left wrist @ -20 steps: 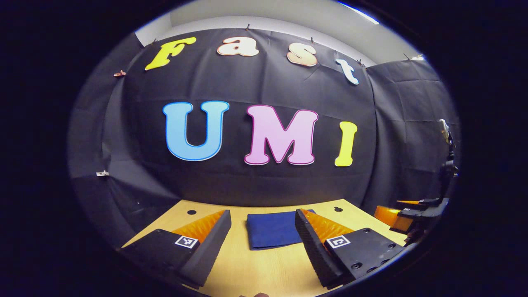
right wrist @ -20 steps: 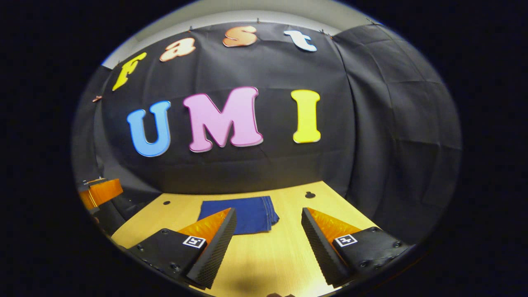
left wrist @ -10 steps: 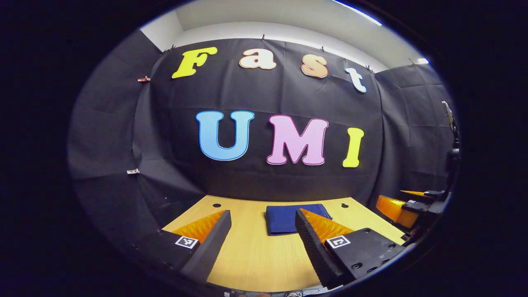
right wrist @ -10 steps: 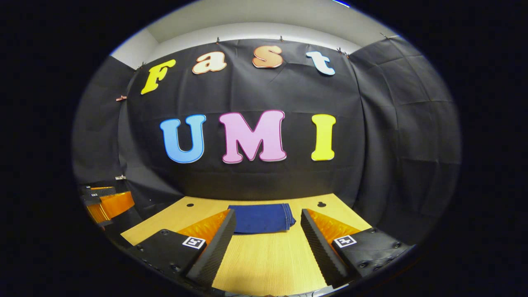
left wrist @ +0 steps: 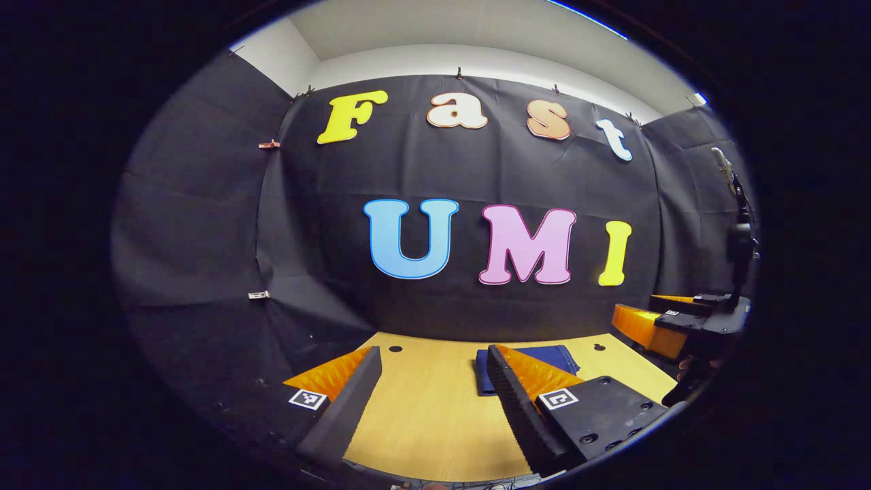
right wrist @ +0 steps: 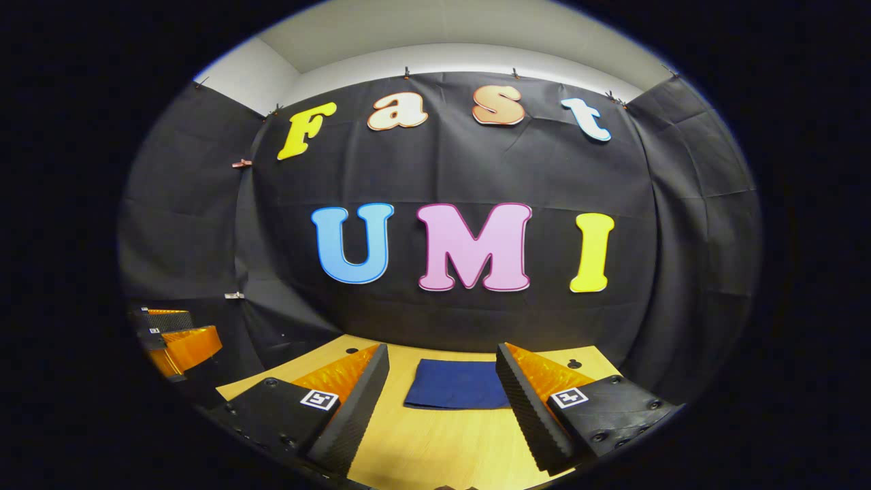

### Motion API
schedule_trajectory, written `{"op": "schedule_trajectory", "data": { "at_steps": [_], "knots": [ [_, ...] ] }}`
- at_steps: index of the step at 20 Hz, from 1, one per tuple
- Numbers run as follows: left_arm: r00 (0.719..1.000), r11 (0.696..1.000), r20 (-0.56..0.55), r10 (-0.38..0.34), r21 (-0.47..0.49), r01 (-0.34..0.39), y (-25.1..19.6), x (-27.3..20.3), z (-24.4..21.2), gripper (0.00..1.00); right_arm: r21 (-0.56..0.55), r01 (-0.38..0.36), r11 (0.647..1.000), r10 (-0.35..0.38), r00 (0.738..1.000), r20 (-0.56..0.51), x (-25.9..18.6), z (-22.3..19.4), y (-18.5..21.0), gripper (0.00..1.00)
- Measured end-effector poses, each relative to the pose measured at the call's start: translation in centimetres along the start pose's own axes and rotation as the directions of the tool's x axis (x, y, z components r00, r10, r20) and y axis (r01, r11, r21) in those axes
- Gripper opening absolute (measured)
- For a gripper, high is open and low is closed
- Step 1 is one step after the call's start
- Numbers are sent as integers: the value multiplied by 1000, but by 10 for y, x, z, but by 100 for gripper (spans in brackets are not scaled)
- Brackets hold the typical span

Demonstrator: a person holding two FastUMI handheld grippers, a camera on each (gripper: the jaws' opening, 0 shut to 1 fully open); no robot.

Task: Grasp the waist and the cuffs of the jeans and fold them to make the two legs overlap; first hold the waist and fold one-third of the jeans toward the cuffs, then hold the cuffs and fold the remaining one-third in the same direction to finish folding.

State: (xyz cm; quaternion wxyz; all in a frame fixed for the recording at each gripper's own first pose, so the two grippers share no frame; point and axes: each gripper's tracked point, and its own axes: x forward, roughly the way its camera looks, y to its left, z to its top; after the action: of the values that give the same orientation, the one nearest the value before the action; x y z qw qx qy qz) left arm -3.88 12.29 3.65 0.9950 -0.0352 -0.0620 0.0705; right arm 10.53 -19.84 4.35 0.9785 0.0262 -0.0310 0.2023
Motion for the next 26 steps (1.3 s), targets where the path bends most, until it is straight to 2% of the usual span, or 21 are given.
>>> {"op": "schedule_trajectory", "data": {
  "at_steps": [6,12,26],
  "knots": [
    [1000,1000,-3,15,-9,-15,15,-14,-6,98,-17,-52,998,53,998,17,1,4,33,96],
    [1000,1000,-2,10,-21,-10,20,-20,-8,98,-15,-51,999,51,998,35,-5,11,43,96],
    [1000,1000,-18,1,-17,-2,16,-35,-17,97,-35,-26,999,27,999,33,-15,9,30,96]
  ]
}}
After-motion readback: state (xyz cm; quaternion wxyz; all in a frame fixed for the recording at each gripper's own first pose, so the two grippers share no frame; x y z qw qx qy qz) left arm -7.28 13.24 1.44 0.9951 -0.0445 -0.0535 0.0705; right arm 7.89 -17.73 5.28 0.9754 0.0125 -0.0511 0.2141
